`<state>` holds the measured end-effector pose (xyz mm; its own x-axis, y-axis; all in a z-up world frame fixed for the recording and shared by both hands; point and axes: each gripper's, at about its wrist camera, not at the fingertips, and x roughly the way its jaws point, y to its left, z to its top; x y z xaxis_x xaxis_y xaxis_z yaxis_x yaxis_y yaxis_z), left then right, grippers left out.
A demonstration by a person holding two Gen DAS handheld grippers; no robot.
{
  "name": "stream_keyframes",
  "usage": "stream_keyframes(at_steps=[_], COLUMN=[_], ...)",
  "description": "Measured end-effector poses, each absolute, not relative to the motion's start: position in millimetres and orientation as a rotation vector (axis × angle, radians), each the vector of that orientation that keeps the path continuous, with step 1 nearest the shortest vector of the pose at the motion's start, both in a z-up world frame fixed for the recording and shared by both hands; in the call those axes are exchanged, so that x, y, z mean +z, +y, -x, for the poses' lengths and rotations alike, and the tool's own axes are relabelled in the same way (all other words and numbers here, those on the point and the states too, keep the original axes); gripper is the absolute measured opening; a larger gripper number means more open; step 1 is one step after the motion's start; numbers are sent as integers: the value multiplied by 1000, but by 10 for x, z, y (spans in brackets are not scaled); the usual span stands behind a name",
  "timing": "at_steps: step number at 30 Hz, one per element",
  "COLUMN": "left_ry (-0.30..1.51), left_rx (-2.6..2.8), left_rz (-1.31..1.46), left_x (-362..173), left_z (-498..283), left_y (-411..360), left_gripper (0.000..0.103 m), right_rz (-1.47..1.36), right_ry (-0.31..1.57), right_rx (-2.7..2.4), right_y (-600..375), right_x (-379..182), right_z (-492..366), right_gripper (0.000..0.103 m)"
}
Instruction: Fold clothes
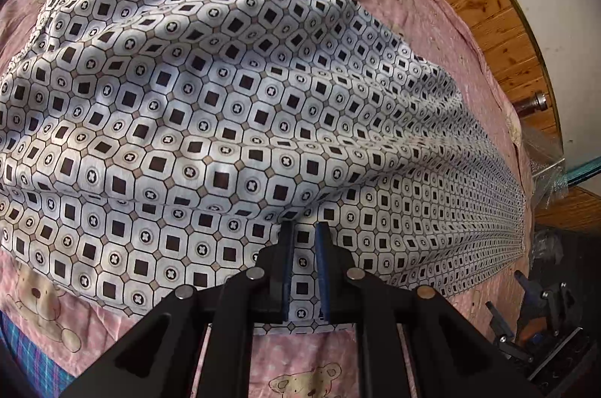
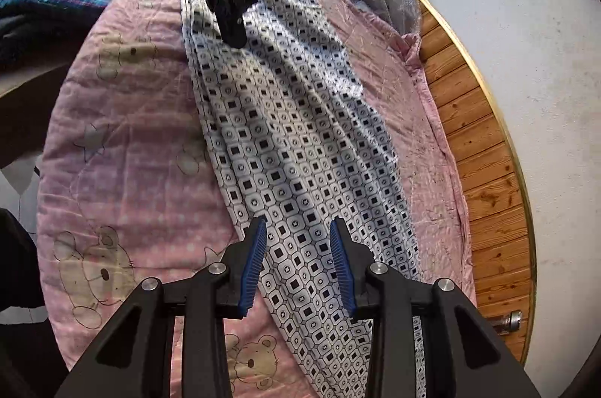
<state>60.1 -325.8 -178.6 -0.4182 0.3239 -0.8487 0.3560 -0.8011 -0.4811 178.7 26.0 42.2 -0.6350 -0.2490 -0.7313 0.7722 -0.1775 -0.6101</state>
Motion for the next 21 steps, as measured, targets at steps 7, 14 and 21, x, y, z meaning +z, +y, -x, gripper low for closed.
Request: stream_keyframes(at_steps=[7, 14, 21], left_ry=[1054, 994, 956], left_rx=[-2398, -2395, -2452], left_rz=[-1668, -1685, -1629], left_x=[-1775, -1759, -1536], left_z=[-610, -534, -500], left_y=[-3280, -3215, -3200], left_gripper=[12, 12, 12], right_rz=[-651, -764, -778], right_ry=[1412, 1344, 1353], right_rx=[-1833, -1813, -1752], right_y=[310, 322, 412], right_x=[163, 219, 270], right_z=[-1680, -1505, -1755], right_gripper=[25, 18, 0])
